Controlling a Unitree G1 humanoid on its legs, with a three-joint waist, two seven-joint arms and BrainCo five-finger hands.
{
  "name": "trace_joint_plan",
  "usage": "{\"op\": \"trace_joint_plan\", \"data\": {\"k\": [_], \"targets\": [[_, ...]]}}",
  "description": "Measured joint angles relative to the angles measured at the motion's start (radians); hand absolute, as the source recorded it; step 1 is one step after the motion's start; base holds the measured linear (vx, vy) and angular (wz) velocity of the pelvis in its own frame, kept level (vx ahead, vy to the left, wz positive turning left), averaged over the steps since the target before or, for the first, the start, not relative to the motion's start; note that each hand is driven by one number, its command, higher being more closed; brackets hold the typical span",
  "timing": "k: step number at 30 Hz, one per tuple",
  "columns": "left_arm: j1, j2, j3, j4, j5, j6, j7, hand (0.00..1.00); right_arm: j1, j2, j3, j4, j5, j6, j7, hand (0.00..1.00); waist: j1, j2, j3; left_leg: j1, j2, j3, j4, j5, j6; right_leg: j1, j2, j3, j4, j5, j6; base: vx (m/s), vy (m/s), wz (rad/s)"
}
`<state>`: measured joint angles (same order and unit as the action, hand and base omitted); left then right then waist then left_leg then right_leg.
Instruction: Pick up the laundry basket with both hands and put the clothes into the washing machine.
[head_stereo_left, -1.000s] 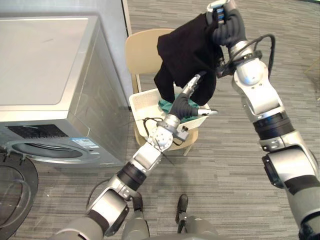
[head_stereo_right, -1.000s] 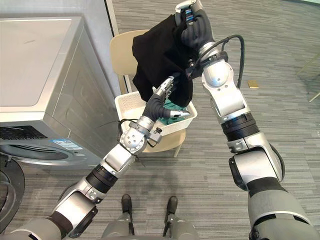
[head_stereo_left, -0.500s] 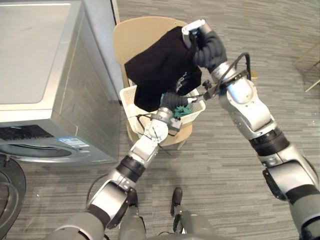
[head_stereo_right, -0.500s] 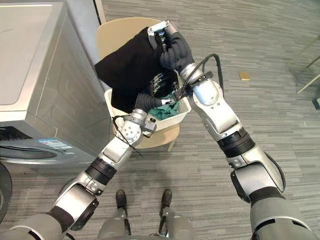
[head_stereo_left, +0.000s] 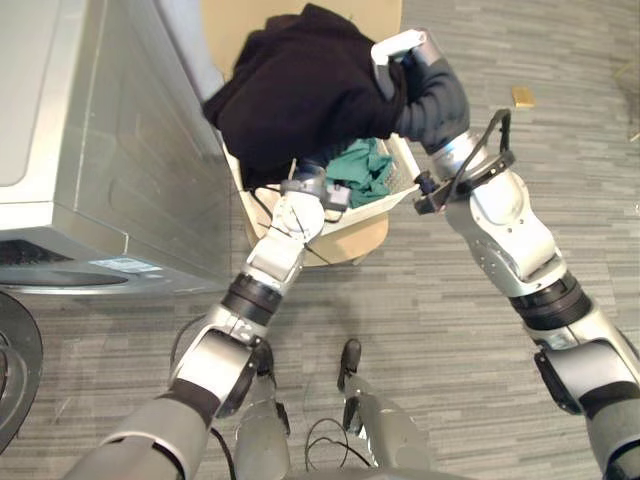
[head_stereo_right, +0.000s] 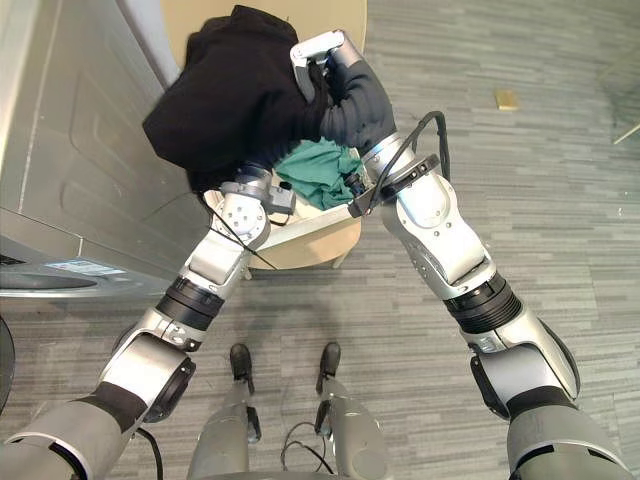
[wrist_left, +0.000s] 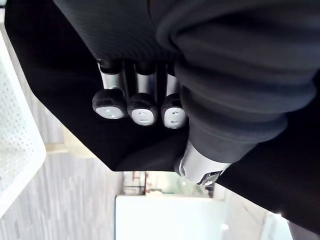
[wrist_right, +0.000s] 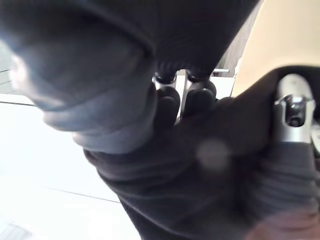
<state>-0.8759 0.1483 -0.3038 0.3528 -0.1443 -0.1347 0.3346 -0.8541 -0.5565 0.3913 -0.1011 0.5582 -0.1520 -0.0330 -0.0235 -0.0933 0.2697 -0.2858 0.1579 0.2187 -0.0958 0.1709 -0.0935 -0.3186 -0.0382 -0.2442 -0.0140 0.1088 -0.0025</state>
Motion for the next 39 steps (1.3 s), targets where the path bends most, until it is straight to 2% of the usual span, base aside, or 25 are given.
{"op": "trace_joint_plan", "data": {"k": [1,8,13,17,18,20,22,23,25,29,32,34,36,38,39], "targets": [[-0.001,0.001,0.002,0.005,0.001,0.001,0.0,0.0,0.0,0.0,-0.001,0.0,-0.002,0.0,-0.008,1.0,-0.001,0.0,0.0,-0.001,0.0,0.0,0.0,0.0,0.0,0.0,0.0,0.0,-0.003,0.0,0.0,0.06,0.029,0.0],[0.001,0.002,-0.015,0.007,0.029,0.001,-0.009,0.0,0.0,0.0,-0.062,0.007,-0.019,0.0,-0.033,1.0,-0.005,0.011,0.007,-0.002,-0.002,-0.001,0.0,0.0,0.0,0.0,-0.002,0.001,-0.004,0.0,0.0,0.04,0.034,0.0],[0.169,0.1,-0.212,-0.139,-0.008,-0.002,-0.149,0.0,-0.014,-0.048,-0.09,0.092,-0.019,0.003,-0.032,1.0,-0.001,0.041,0.007,-0.002,-0.002,-0.013,0.0,-0.001,-0.001,0.004,-0.002,-0.005,-0.004,0.0,0.0,-0.01,0.018,0.03],[0.328,0.257,-0.433,-0.289,-0.137,-0.006,-0.308,0.0,-0.014,-0.102,-0.081,0.142,-0.018,0.008,-0.025,1.0,0.009,0.083,-0.002,0.016,-0.002,-0.026,-0.001,-0.001,0.0,0.031,-0.002,-0.027,-0.008,-0.001,0.001,-0.01,0.025,0.12],[0.383,0.333,-0.501,-0.338,-0.208,-0.004,-0.378,0.0,-0.014,-0.119,-0.063,0.157,-0.018,0.009,-0.013,1.0,0.01,0.099,-0.011,0.025,-0.002,-0.028,-0.001,-0.002,-0.001,0.044,-0.001,-0.03,-0.012,-0.002,0.002,-0.01,0.022,0.09],[0.495,0.476,-0.559,-0.442,-0.315,0.006,-0.477,0.0,-0.011,-0.149,-0.029,0.158,-0.017,0.012,0.007,1.0,0.008,0.129,-0.029,0.039,-0.004,-0.027,-0.006,-0.003,-0.001,0.064,-0.002,-0.036,-0.016,-0.007,0.009,-0.01,0.026,0.1],[0.587,0.569,-0.558,-0.513,-0.382,0.014,-0.529,0.0,-0.01,-0.172,-0.006,0.159,-0.017,0.015,0.021,1.0,0.008,0.15,-0.042,0.051,-0.004,-0.027,-0.007,-0.003,-0.001,0.078,-0.003,-0.04,-0.017,-0.01,0.012,-0.01,0.027,0.09],[0.695,0.657,-0.519,-0.591,-0.44,0.023,-0.578,0.0,-0.01,-0.194,0.012,0.164,-0.009,0.016,0.041,1.0,0.009,0.171,-0.059,0.062,-0.006,-0.028,-0.007,-0.003,-0.002,0.095,-0.005,-0.047,-0.023,-0.011,0.013,0.0,0.029,0.1],[0.78,0.685,-0.456,-0.636,-0.456,0.023,-0.601,0.0,-0.008,-0.198,0.012,0.169,-0.009,0.017,0.053,1.0,0.013,0.183,-0.071,0.07,-0.008,-0.028,-0.007,-0.003,-0.001,0.104,-0.006,-0.048,-0.028,-0.011,0.013,0.0,0.026,0.07],[0.912,0.655,-0.293,-0.695,-0.447,0.02,-0.615,0.0,0.032,-0.196,0.007,0.168,-0.009,0.017,0.071,1.0,0.019,0.189,-0.11,0.079,-0.013,-0.031,-0.007,-0.003,-0.001,0.128,-0.009,-0.054,-0.051,-0.006,0.021,0.0,0.024,0.06],[0.969,0.559,-0.107,-0.734,-0.387,0.004,-0.58,0.0,0.119,-0.181,-0.06,0.144,-0.011,0.017,0.084,1.0,0.034,0.187,-0.127,0.086,-0.019,-0.032,-0.008,-0.003,-0.001,0.141,-0.013,-0.054,-0.066,0.001,0.028,0.01,0.038,0.03],[0.975,0.444,0.037,-0.752,-0.326,-0.03,-0.515,0.0,0.181,-0.151,-0.135,0.102,-0.02,0.017,0.084,1.0,0.041,0.184,-0.137,0.079,-0.023,-0.032,-0.008,-0.003,-0.001,0.142,-0.014,-0.056,-0.08,0.009,0.033,0.01,0.018,0.01],[0.965,0.361,0.117,-0.749,-0.262,-0.036,-0.467,0.0,0.216,-0.135,-0.174,0.059,-0.022,0.017,0.085,1.0,0.041,0.182,-0.145,0.077,-0.024,-0.033,-0.008,-0.003,-0.001,0.142,-0.016,-0.056,-0.083,0.011,0.036,0.0,0.0,0.0],[0.926,0.276,0.172,-0.731,-0.138,-0.04,-0.407,0.0,0.248,-0.111,-0.224,0.01,-0.031,0.017,0.087,1.0,0.041,0.178,-0.151,0.076,-0.024,-0.033,-0.008,-0.003,-0.001,0.14,-0.016,-0.056,-0.084,0.011,0.036,0.03,0.02,0.0],[0.873,0.218,0.202,-0.696,-0.02,-0.042,-0.35,0.0,0.253,-0.102,-0.246,-0.016,-0.041,0.016,0.09,1.0,0.04,0.176,-0.152,0.072,-0.024,-0.034,-0.008,-0.003,-0.001,0.137,-0.015,-0.056,-0.084,0.011,0.036,0.0,0.0,0.0]]}}
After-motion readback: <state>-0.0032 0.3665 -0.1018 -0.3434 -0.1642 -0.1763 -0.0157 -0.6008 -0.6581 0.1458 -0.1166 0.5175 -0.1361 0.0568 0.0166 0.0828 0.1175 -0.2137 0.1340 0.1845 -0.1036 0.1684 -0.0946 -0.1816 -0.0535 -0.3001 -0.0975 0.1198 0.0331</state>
